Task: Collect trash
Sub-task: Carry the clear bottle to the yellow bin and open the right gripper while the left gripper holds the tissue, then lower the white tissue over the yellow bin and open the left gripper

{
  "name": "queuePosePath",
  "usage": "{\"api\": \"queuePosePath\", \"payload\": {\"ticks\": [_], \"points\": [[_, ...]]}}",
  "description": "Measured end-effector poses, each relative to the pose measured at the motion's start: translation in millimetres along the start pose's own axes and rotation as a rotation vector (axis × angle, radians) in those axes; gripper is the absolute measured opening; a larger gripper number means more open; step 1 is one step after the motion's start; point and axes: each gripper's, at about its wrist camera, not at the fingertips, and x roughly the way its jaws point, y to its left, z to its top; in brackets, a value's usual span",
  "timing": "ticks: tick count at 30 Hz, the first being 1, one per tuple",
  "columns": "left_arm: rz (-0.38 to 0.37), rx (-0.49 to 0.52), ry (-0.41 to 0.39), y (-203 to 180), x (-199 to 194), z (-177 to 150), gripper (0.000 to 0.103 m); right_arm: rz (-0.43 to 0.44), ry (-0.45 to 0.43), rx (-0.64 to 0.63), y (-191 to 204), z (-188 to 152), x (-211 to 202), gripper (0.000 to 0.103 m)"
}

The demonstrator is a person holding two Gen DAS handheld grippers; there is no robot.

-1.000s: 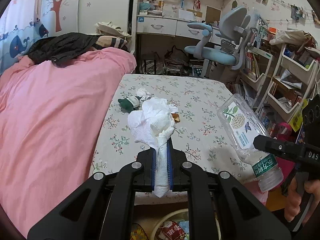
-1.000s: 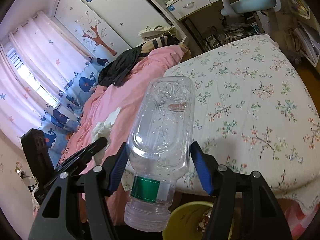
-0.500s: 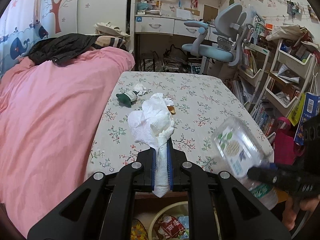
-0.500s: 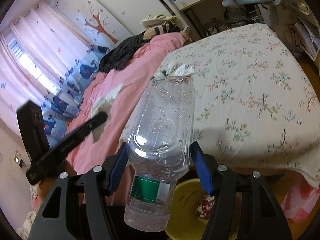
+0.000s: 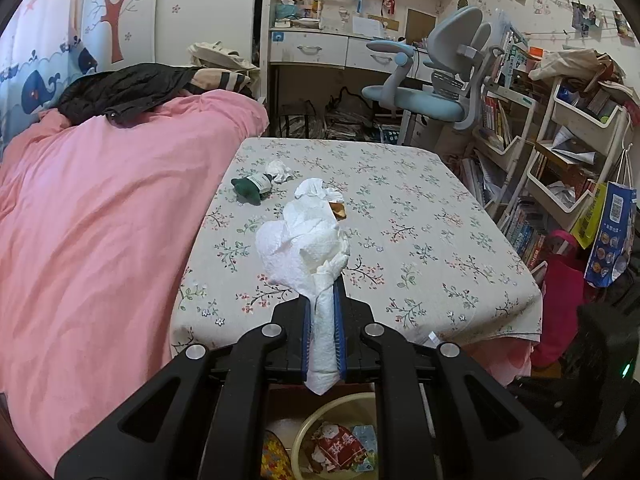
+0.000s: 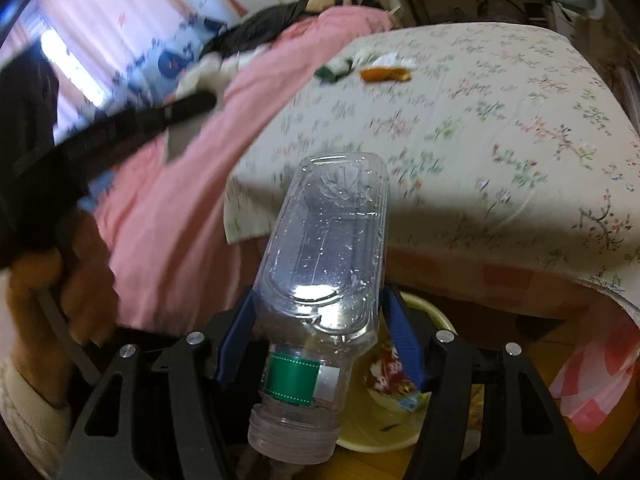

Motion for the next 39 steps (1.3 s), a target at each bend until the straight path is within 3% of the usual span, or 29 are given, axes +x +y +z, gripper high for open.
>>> {"api": "queuePosePath", "payload": {"ticks": [11,19,29,39], "points": [[-0.005,0.004,0.003,-5,-4,-6,0.009,-0.064,0.151,-0.052,4,-22,33,0.063],[-0.014,0.013,0.012,-10,-7,-11,0.009,-0.069,0.138,-0.035,0,-23,25,0.064],[-0.047,0.053,0.057,-23,-5,-23,0.009,-0.093,0.041,0.031,-13,-15,3,0.068],[-0.101,0.13,0.174,-49,2,-57,0.009,-0.18,-0.128,0.145,-38,-1,-28,0.072]]}}
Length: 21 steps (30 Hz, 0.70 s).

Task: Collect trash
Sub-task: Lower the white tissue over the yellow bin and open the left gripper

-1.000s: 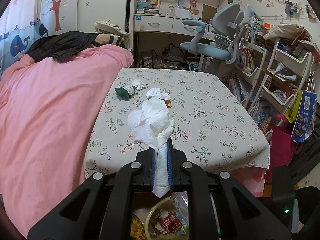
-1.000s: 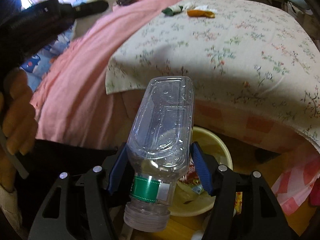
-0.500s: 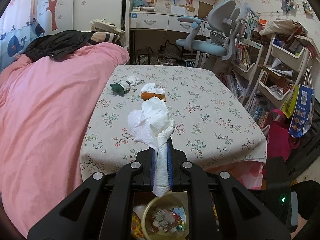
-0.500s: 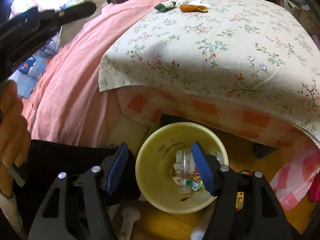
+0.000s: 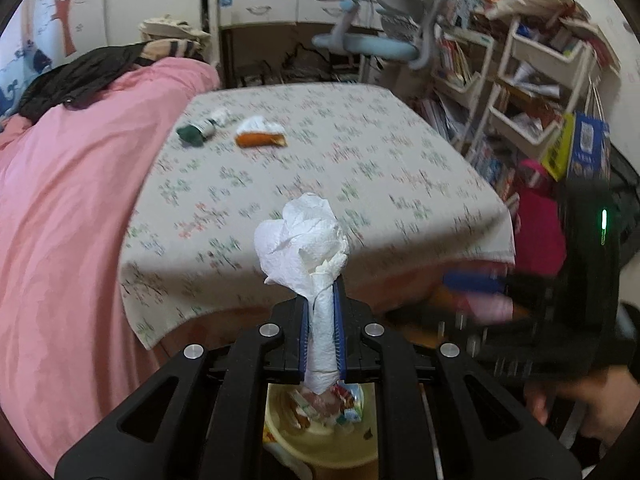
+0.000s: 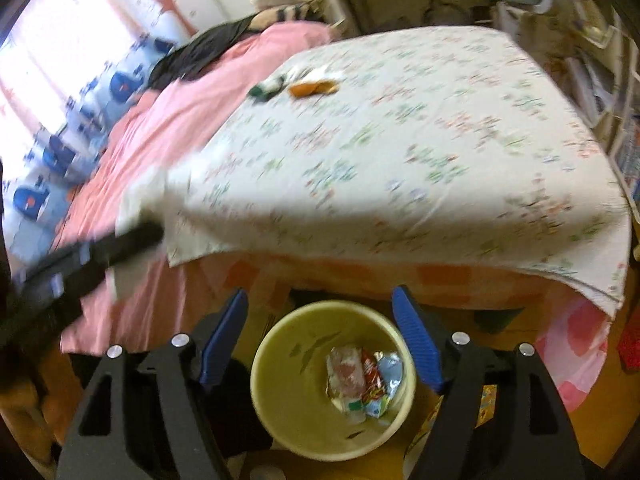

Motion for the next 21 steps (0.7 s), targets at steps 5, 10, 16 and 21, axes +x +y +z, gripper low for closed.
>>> {"api": "queuePosePath", "payload": {"ticks": [5,10,16,21], "points": [[-0.031,0.071,0.094,-20,13,-19,0.009,-0.027,-0.047,0.042,-9,3,-5,0.074],[-0.049,0.153,0.207,-38,27,-36,0.033,-0.039,-0.072,0.081,-19,3,-12,0.075],[-0.019,0.196,0.195,-46,24,-41,0.064,-0.041,-0.085,0.111,-27,3,-17,0.076],[0.075,0.169,0.111,-36,16,-33,0.078,-0.044,-0.088,0.106,-25,3,-18,0.078]]}}
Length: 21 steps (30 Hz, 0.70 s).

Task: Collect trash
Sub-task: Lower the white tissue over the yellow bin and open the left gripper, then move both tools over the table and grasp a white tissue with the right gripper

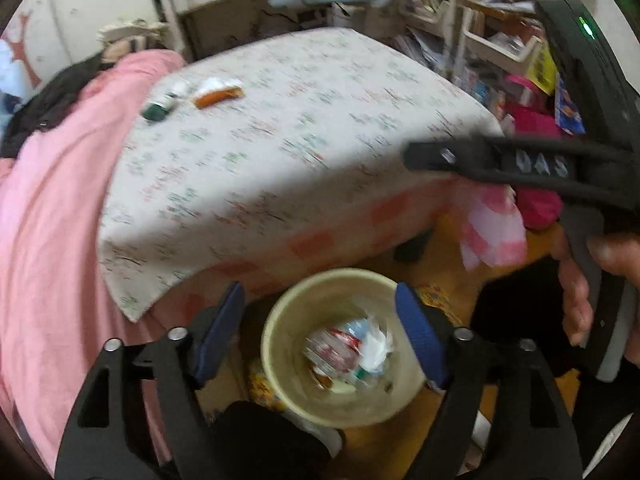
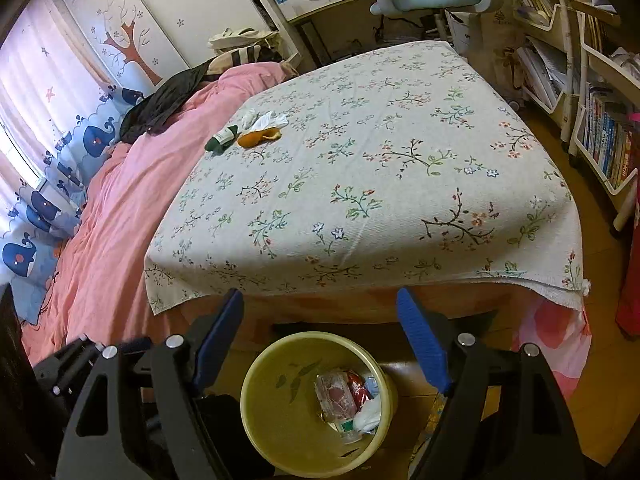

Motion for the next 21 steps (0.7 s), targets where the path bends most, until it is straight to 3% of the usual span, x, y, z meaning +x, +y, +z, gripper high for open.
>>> {"api": "queuePosePath", "payload": {"ticks": [6,14,21], "points": [[0.108,-0.116,-0.105,32,-10,13,0.081,0.005,-0.015,-0.016,5,2,-1,0.079],[0.137,-0.349,-0.167,86,-9,32,0.081,0.02,-0.014,-0.081,23,9,6,0.079],[0.126,-0.415,-0.163,113,8,57,0.082,0.02,-0.032,-0.134,41,42,17,0.079]]}}
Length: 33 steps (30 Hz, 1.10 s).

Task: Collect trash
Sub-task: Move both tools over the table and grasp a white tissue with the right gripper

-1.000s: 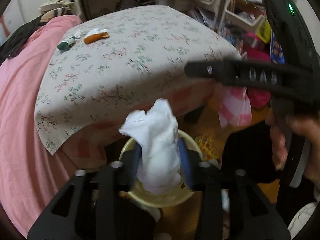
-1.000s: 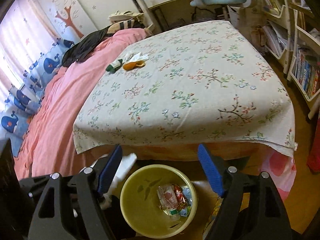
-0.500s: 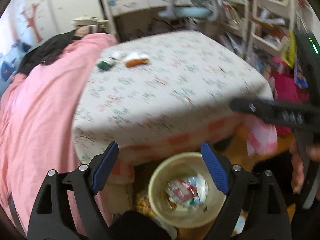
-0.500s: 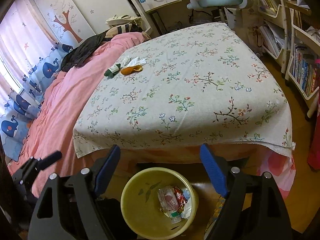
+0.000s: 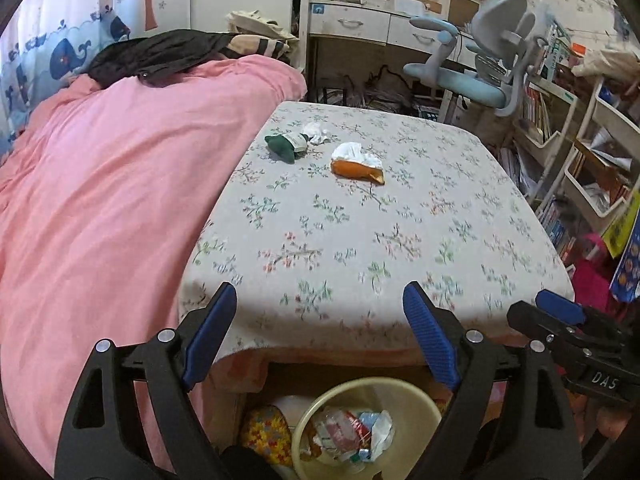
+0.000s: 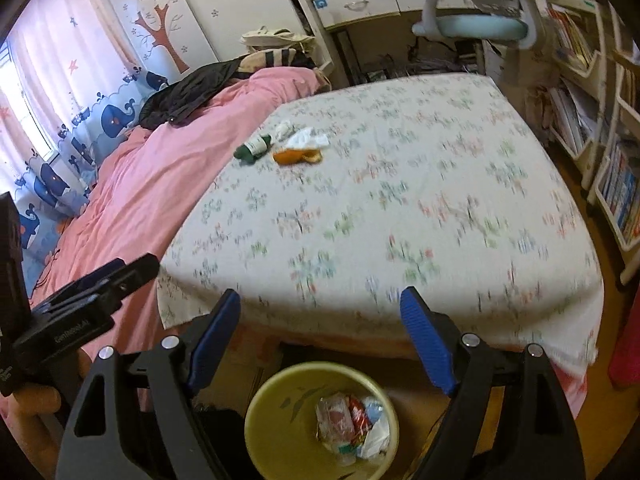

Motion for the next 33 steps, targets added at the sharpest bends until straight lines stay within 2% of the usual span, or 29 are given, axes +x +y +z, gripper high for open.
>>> {"api": "queuePosePath", "payload": {"ticks": [10,14,20,23,28,33], "points": [[-0.011,-0.003,0.009,-9,47,47,0.084,-0.012,-0.029,-0.061,3,70,42,0.079],[0.002,-0.043,0.022,-2,69,66,0.084,-0.002,-0.024,-0.066,2,90,66,0.079],[-0.02,-0.123,0.059,9,98,82,0.084,0.013,-0.009,-0.055,-2,116,102,0.079],[-0.013,-0.115,0.058,7,109,90,0.085,0.016,0.005,-0.06,-1,129,125,0.079],[0.002,-0.124,0.08,8,131,105,0.085,0.027,0.031,-0.077,5,150,161,0.073],[0.007,-0.175,0.085,20,136,111,0.085,0.039,0.076,-0.1,12,162,195,0.066]]}}
